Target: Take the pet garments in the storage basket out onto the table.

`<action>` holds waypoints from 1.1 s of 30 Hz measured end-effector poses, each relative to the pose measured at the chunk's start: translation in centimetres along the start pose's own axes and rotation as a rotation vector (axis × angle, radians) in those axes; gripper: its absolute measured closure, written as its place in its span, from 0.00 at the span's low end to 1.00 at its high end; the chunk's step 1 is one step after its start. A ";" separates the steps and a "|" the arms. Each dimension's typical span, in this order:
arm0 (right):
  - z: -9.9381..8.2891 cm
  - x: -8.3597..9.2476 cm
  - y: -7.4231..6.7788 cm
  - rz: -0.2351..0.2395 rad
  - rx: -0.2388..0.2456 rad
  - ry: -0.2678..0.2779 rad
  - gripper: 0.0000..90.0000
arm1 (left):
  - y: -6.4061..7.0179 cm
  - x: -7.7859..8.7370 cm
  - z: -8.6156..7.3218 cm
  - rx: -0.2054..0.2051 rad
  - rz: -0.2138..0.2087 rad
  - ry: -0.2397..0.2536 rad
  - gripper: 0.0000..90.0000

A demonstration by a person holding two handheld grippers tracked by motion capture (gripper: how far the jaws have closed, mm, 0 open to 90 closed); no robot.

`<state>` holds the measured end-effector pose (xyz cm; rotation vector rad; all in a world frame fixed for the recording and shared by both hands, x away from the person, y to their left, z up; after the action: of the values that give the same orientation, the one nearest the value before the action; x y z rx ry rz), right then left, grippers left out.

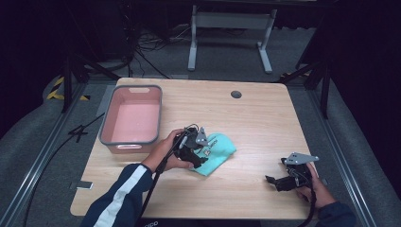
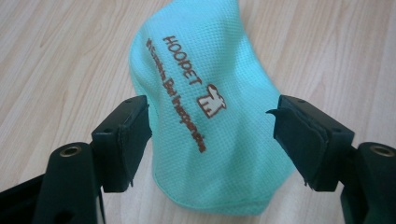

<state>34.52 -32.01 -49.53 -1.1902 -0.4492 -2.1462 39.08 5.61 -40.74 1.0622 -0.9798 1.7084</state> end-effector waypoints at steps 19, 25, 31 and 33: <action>0.0 0.0 0.0 0.000 0.000 0.000 0.00 | 1.0 1.1 -4.6 -0.054 0.014 -0.031 0.27; 0.0 0.0 0.0 0.000 0.000 0.000 0.00 | 1.6 1.5 -6.1 -0.058 0.024 -0.035 0.27; 0.0 0.0 0.0 0.000 0.000 0.000 0.00 | 2.0 1.9 -7.7 -0.064 0.039 -0.049 0.27; 0.0 0.0 0.0 0.000 0.000 0.000 0.00 | 2.2 1.9 -8.4 -0.066 0.039 -0.060 0.27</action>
<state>34.51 -32.02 -49.53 -1.1906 -0.4489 -2.1465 34.52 13.13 -42.11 1.0622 -1.0944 1.6726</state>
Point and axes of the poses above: each handheld gripper's, and its own axes: x roughly backward along the jaws, z roughly out of its top, y roughly to its right, the point moved 1 cm from there along -x, roughly forward along the jaws, and after that the axes turned 13 degrees about -y, right-handed, at the moved point
